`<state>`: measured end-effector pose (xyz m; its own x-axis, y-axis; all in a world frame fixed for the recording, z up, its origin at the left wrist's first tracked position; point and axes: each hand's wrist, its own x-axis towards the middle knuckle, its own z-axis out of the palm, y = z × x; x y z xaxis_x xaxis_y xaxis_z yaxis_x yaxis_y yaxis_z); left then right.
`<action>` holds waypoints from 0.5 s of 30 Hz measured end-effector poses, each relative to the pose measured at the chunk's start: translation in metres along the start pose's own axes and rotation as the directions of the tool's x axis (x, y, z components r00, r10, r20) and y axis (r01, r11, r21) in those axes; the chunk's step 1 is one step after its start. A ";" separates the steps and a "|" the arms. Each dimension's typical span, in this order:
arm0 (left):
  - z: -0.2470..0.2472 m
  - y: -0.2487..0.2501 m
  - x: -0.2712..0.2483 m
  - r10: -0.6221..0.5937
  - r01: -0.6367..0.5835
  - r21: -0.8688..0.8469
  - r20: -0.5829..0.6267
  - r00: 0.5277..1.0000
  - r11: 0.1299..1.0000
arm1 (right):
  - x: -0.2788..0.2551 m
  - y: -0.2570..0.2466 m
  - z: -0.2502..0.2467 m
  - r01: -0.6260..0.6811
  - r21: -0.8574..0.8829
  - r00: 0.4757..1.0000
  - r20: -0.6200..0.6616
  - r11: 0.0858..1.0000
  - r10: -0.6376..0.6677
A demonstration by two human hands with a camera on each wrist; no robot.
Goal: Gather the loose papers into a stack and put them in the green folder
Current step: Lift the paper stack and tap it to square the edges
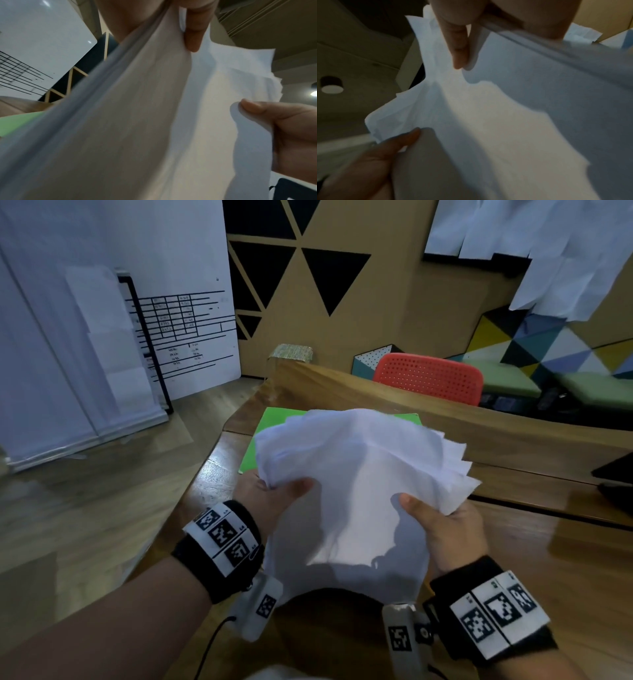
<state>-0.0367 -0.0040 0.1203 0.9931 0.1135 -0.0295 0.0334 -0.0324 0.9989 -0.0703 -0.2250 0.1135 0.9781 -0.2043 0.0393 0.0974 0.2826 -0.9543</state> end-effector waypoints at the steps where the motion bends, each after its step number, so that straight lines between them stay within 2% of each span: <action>1: 0.002 0.002 -0.002 0.019 -0.019 -0.038 -0.009 1.000 0.999 | 0.000 -0.002 0.000 0.022 0.009 1.000 -0.013 1.000 -0.022; 3: 0.004 0.007 -0.005 0.051 -0.051 -0.062 -0.004 0.999 0.997 | 0.001 -0.006 -0.001 0.041 0.027 0.999 -0.023 0.999 -0.041; 7: 0.005 0.002 0.003 -0.031 0.040 0.169 -0.053 0.998 0.985 | -0.001 0.004 0.003 0.024 0.002 1.000 0.013 1.000 -0.024; 9: 0.004 0.002 0.005 -0.031 0.040 0.130 -0.072 0.997 0.991 | -0.004 0.006 0.004 0.051 0.012 0.999 0.010 0.999 -0.051; 13: 0.001 0.008 -0.001 0.045 -0.044 0.024 -0.053 0.998 0.999 | -0.005 0.001 0.002 0.095 -0.035 0.994 -0.051 0.995 -0.097; 15: 0.002 0.006 0.002 0.030 -0.028 0.044 -0.048 0.998 0.999 | -0.004 0.001 0.003 0.112 -0.083 0.992 -0.045 0.990 -0.116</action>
<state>-0.0343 -0.0059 0.1264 0.9872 0.1596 0.0022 0.0107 -0.0795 0.9968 -0.0735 -0.2208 0.1137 0.9508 -0.2780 0.1365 0.1910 0.1796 -0.9650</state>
